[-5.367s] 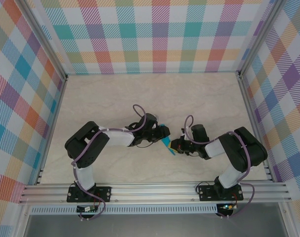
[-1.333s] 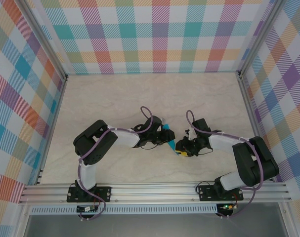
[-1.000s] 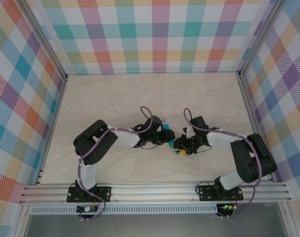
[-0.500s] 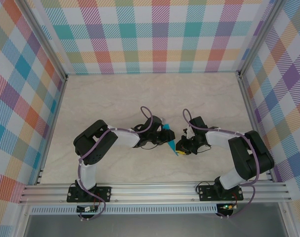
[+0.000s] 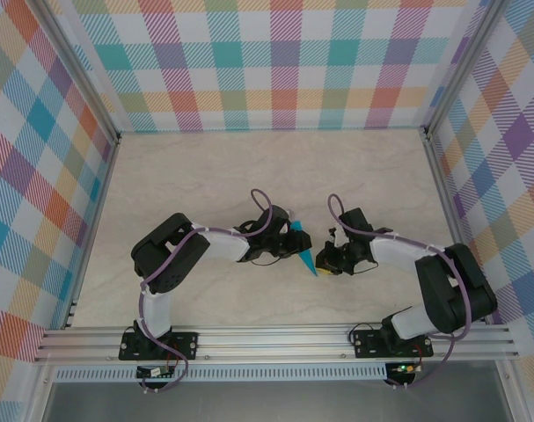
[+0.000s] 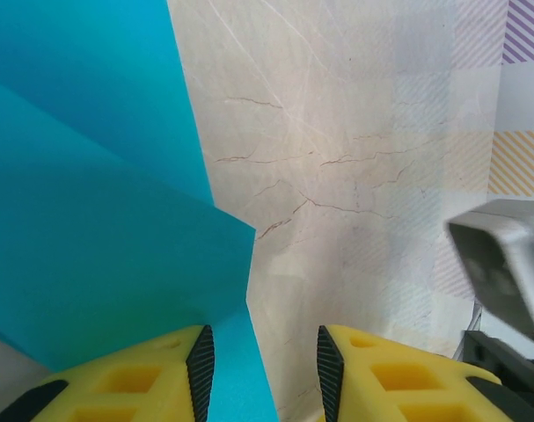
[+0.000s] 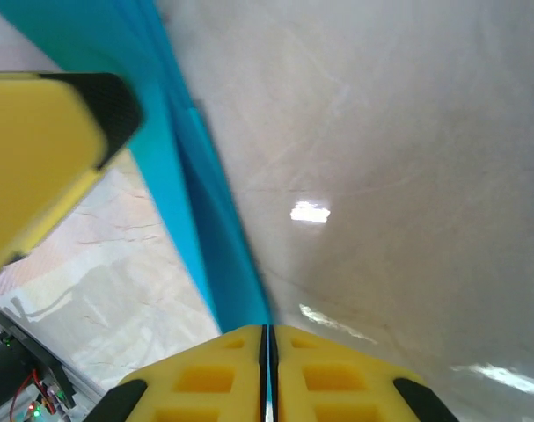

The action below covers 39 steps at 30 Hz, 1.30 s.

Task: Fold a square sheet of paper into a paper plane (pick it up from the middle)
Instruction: Fold the wing for the fifth time at the center of the table.

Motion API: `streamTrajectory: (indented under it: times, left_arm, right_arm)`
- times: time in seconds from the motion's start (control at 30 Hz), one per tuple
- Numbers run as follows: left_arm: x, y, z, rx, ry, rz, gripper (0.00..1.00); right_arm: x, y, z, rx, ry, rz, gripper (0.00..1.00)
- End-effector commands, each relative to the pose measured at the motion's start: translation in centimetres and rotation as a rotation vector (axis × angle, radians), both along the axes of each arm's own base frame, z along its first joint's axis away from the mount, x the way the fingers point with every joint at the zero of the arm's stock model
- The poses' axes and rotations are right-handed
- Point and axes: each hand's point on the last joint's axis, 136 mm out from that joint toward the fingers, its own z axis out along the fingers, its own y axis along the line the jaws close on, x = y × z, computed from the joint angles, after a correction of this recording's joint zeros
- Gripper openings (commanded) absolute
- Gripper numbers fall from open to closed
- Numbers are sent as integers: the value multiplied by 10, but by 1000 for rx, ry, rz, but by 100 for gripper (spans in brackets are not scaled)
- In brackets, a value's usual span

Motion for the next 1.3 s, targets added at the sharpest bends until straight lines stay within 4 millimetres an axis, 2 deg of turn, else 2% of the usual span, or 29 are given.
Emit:
streamTrajectory:
  times: [0.0,0.13,0.2,0.3,0.53,0.67,1.03,1.13,1.27]
  left_arm:
    - [-9,9,-27,83,55,-8,39]
    - [-9,8,-27,83,57,-10,38]
    - [-8,8,-27,83,58,-11,38]
    - [-8,8,-28,85,61,-9,38]
    - [-9,8,-27,84,62,-11,38]
    - [-8,8,-27,84,62,-11,38]
    - [-10,9,-32,93,70,-16,38]
    - [-11,9,-31,94,69,-19,38]
    - [-10,10,-31,97,68,-19,38]
  right_arm:
    - [3,-2,17,17,-55,-18,10]
    - [5,33,46,254,-76,58,9]
    - [3,42,48,303,-52,84,9]
    - [2,49,41,301,-24,99,8]
    - [0,41,11,215,29,84,7]
    - [-4,28,-9,111,55,73,6]
    - [-21,3,-41,-6,122,41,4]
    - [-24,1,-43,31,131,22,4]
    - [-20,6,-30,78,112,21,5]
